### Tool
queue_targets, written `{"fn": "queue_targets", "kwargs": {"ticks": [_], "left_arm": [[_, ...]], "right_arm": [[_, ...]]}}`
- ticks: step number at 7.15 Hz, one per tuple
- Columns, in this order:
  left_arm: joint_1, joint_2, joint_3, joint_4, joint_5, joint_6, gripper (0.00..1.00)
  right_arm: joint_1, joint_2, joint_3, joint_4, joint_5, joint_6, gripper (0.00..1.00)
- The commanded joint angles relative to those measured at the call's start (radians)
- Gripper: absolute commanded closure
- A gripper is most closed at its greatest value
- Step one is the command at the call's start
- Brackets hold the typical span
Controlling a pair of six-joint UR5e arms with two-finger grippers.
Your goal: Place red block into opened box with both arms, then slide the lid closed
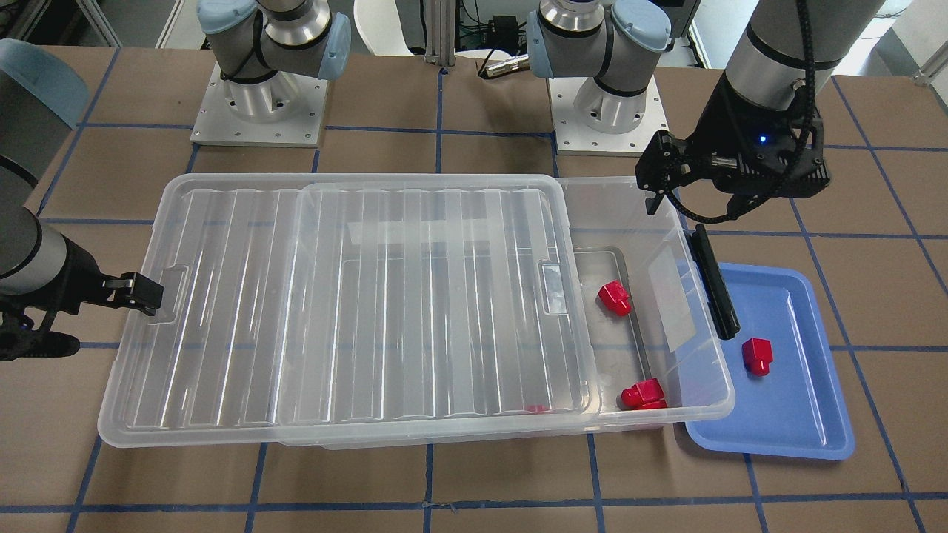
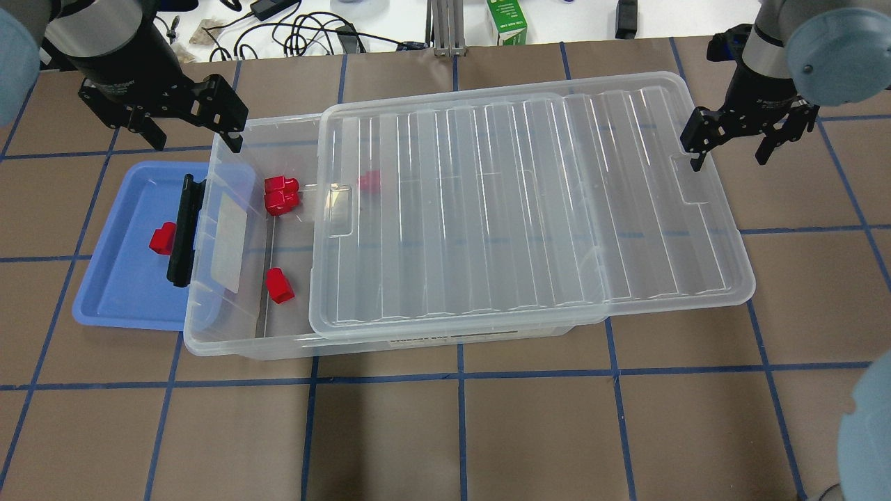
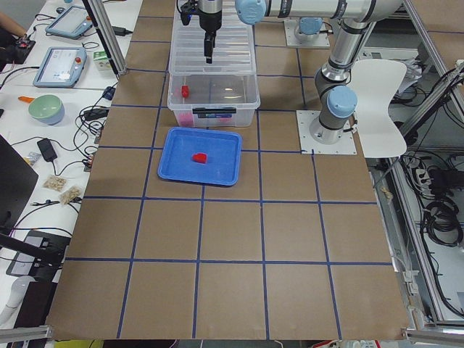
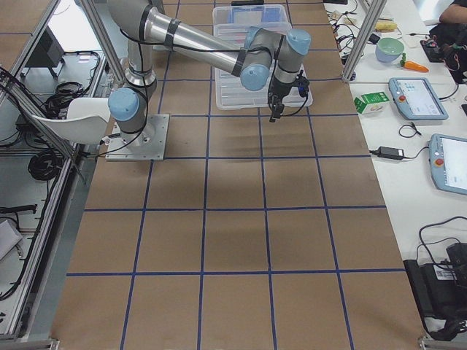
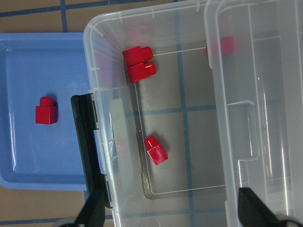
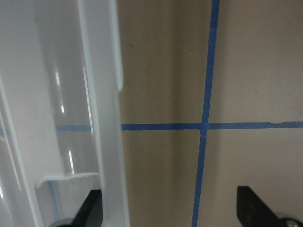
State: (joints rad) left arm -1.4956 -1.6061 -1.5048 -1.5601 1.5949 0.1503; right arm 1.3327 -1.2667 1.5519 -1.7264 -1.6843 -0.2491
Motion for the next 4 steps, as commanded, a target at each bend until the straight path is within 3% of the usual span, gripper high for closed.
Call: {"fn": "queue_targets", "kwargs": {"ticks": [1, 4], "left_arm": [[0.000, 0.000, 0.000, 0.000, 0.000, 0.000, 0.00], [0.000, 0.000, 0.000, 0.000, 0.000, 0.000, 0.00]], "right_arm": [[-0.017, 0.001, -0.003, 0.001, -0.002, -0.021, 0.00], [-0.026, 0.000, -0.006, 0.001, -0.023, -0.059, 0.00]]}}
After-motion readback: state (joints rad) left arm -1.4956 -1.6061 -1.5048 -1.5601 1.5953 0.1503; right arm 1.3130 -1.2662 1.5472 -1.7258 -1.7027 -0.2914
